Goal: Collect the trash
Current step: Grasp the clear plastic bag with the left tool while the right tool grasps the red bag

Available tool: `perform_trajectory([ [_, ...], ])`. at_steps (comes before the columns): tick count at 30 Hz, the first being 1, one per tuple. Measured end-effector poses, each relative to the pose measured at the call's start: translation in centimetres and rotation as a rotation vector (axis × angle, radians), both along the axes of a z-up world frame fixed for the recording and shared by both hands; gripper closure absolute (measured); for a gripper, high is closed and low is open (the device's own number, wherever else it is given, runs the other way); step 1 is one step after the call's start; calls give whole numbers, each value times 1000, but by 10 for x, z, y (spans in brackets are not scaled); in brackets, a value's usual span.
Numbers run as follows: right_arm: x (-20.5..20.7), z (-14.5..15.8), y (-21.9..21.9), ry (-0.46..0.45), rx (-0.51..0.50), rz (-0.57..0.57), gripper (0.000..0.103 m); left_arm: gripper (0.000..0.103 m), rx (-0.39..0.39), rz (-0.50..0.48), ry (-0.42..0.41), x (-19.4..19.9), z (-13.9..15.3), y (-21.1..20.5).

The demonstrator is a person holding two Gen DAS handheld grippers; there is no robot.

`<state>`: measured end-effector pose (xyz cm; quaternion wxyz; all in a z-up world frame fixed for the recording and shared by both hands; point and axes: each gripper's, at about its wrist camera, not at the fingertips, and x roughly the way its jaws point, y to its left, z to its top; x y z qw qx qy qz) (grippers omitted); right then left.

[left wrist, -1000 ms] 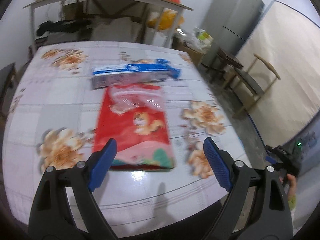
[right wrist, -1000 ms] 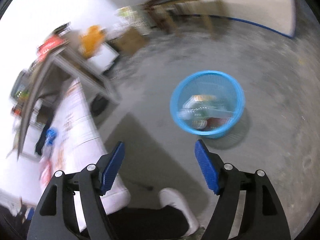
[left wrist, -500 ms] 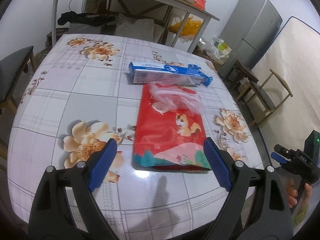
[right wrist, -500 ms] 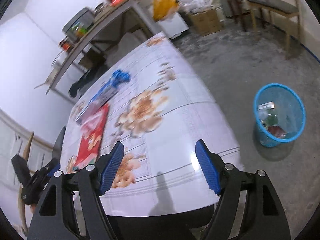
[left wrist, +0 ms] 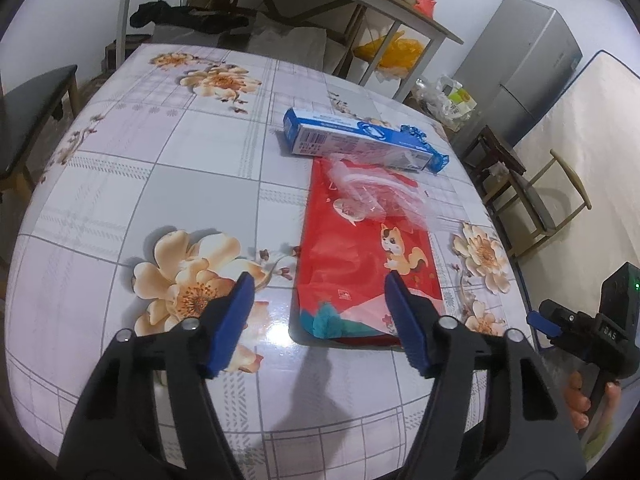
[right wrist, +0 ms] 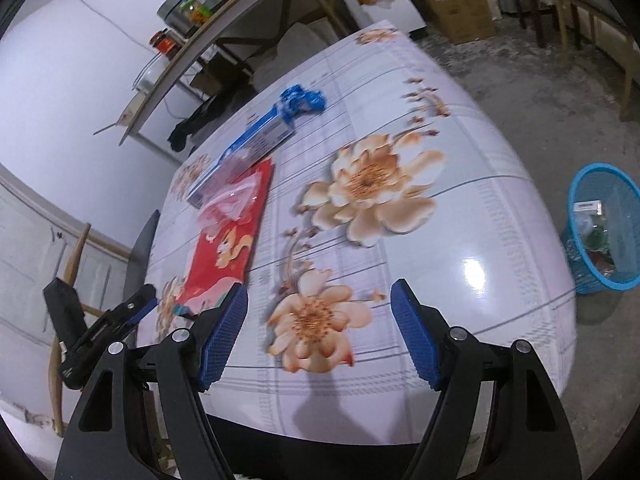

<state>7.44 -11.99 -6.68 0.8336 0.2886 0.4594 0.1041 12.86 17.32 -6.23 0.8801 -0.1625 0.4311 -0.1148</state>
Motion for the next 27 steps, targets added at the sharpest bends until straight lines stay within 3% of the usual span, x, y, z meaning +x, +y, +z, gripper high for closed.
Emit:
perform_trajectory([
  [9,39,-7,33,20,106,114,31,68,29,17,68,31,-15,-11],
  [18,78,-29,77,91,95,193,57,77,88,0,103,46,-27,-22],
  [27,88,-46,85,128,150,199,78,77,98,-58,94,43,-26,-36],
])
